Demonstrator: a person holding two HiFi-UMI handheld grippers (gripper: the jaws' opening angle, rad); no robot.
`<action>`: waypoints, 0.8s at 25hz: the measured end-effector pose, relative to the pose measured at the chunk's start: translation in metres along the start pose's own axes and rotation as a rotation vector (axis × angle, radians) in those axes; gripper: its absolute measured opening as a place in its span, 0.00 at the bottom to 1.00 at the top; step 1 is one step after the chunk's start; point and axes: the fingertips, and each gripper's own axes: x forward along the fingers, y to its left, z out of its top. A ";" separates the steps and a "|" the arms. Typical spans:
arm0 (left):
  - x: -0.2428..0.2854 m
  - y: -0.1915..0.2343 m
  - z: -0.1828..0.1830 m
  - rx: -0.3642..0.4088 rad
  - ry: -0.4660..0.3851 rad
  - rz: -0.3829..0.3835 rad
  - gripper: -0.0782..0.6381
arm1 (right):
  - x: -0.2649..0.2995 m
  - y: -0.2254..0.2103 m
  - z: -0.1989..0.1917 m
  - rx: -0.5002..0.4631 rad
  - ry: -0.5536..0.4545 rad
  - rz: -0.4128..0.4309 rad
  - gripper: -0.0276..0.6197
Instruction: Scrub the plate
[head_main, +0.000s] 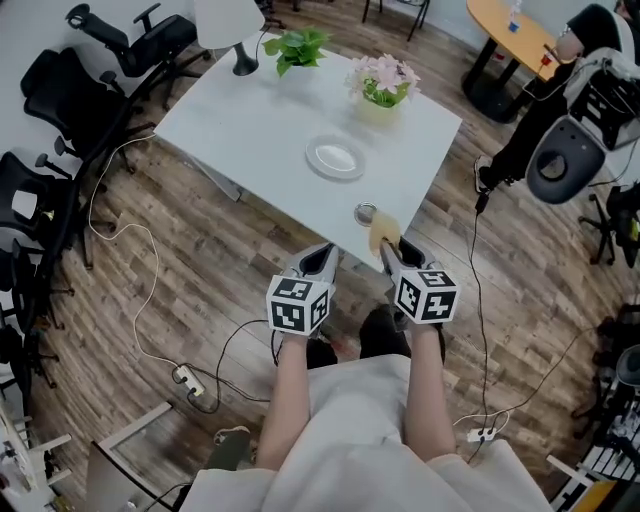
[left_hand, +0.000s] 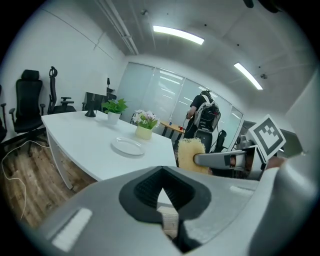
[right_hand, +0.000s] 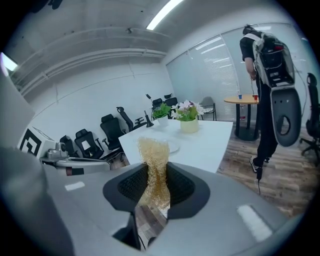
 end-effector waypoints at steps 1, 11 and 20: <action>0.002 -0.007 0.001 -0.004 -0.007 0.019 0.11 | -0.003 -0.004 0.001 -0.011 0.004 0.014 0.24; 0.013 -0.074 0.011 -0.079 -0.125 0.268 0.11 | -0.035 -0.036 0.011 -0.168 0.033 0.190 0.24; 0.001 -0.113 0.015 -0.085 -0.201 0.400 0.11 | -0.059 -0.057 0.024 -0.217 -0.034 0.245 0.23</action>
